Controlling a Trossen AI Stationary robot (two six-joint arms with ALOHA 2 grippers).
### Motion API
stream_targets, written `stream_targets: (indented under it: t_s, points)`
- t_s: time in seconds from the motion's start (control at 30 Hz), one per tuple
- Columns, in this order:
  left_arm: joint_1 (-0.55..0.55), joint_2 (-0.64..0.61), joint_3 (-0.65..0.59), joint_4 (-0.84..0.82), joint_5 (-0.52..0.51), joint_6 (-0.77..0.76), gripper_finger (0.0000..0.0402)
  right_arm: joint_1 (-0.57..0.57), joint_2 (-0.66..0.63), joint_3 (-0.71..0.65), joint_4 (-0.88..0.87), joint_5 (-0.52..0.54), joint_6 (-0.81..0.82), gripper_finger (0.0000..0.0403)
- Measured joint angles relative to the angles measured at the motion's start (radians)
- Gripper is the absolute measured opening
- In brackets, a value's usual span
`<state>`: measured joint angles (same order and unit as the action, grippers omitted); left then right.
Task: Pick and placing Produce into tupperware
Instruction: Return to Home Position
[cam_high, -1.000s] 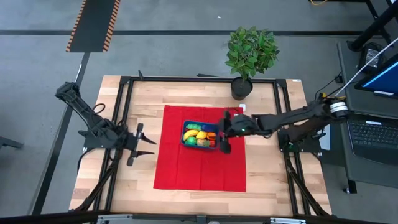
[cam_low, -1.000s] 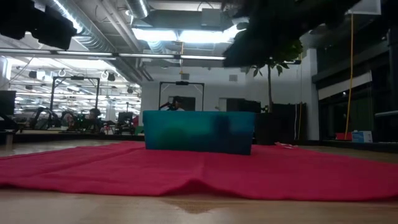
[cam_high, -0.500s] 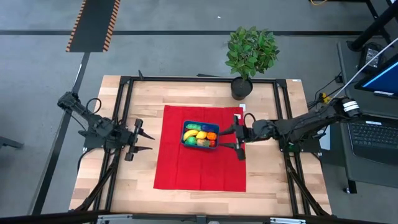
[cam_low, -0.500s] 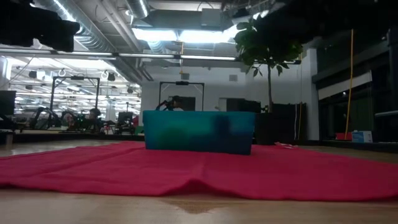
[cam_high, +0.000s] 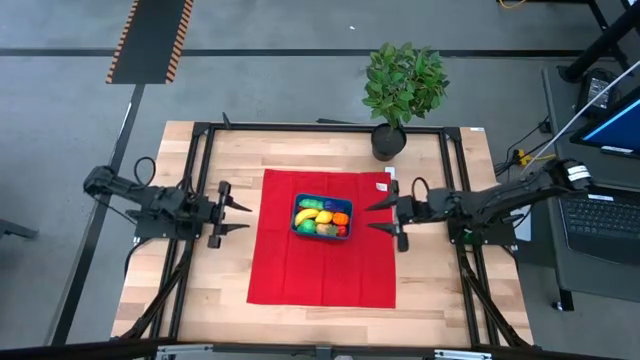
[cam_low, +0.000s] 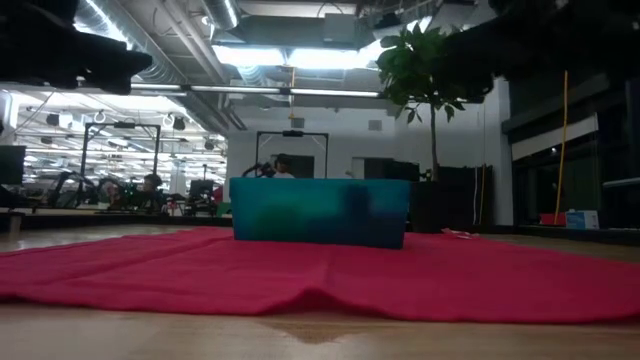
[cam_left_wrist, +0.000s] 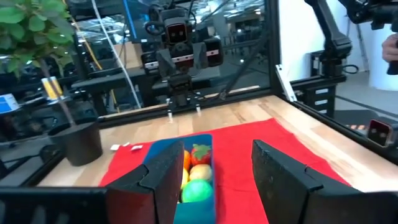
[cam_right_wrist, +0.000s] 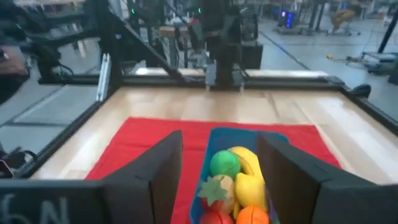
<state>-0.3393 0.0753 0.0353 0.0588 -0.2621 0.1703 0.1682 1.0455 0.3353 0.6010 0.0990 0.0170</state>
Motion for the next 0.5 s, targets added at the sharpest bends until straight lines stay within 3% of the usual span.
stream_targets:
  t_s: [0.23, 0.4, 0.5]
  points:
    - [0.143, 0.000, -0.013, 0.003, 0.157, -0.011, 0.0179, -0.016, -0.163, -0.138, 0.040, -0.049, 0.005, 0.0195]
    - [0.221, 0.000, -0.027, -0.004, 0.184, -0.035, 0.0179, -0.016, -0.249, -0.209, 0.059, -0.049, -0.003, 0.0179]
    - [0.254, 0.001, -0.027, -0.005, 0.253, -0.033, 0.0179, -0.016, -0.287, -0.249, 0.060, -0.048, -0.019, 0.0169]
